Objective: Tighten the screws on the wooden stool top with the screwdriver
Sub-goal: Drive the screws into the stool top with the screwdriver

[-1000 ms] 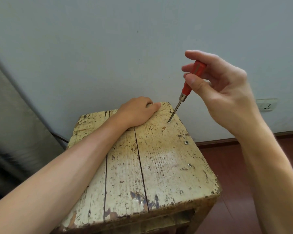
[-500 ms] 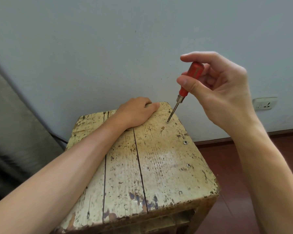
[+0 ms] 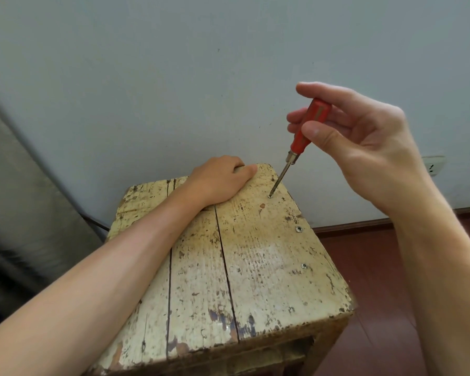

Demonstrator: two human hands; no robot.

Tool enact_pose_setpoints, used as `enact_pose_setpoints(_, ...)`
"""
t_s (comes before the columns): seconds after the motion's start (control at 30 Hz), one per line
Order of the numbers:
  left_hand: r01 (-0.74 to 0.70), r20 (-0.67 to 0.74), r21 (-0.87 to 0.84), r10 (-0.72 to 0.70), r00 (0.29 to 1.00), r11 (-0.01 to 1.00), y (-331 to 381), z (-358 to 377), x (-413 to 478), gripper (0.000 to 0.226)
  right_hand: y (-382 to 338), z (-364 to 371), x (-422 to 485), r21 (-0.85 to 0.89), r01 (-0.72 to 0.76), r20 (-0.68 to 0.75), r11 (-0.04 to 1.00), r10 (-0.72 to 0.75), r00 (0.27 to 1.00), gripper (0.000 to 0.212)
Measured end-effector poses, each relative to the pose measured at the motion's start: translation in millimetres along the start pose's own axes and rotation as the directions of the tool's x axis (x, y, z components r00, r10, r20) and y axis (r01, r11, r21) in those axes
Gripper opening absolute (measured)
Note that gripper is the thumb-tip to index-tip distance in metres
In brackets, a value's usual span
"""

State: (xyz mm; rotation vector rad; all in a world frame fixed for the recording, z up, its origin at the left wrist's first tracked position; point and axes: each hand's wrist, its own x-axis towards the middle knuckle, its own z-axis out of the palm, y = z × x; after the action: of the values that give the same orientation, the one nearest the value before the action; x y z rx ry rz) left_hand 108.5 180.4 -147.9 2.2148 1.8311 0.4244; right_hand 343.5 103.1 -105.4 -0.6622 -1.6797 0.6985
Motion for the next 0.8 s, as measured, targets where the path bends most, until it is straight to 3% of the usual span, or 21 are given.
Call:
enact_pose_setpoints(0.23,-0.001,-0.004,-0.002,0.001,1.0,1.0,0,1,0,0.049,-3,14,3,-0.09,0.003,-0.148,0.996,-0.017,0.989,0.027)
enact_pose_setpoints(0.37,-0.007,-0.004,0.0,0.007,1.0,1.0,-1,1,1,0.05,-3,21,3,-0.137,0.043,-0.184,0.99,-0.068,0.981,0.03)
enact_pose_setpoints(0.53,-0.005,-0.005,-0.005,0.005,1.0,1.0,-1,0,1,0.049,1,13,1,-0.156,0.073,-0.137,0.985,-0.095,0.986,0.027)
enact_pose_setpoints(0.8,-0.002,0.0,0.003,0.002,1.0,1.0,-1,1,1,0.05,-4,1,-1,-0.009,0.035,0.006,0.999,-0.035,0.999,0.046)
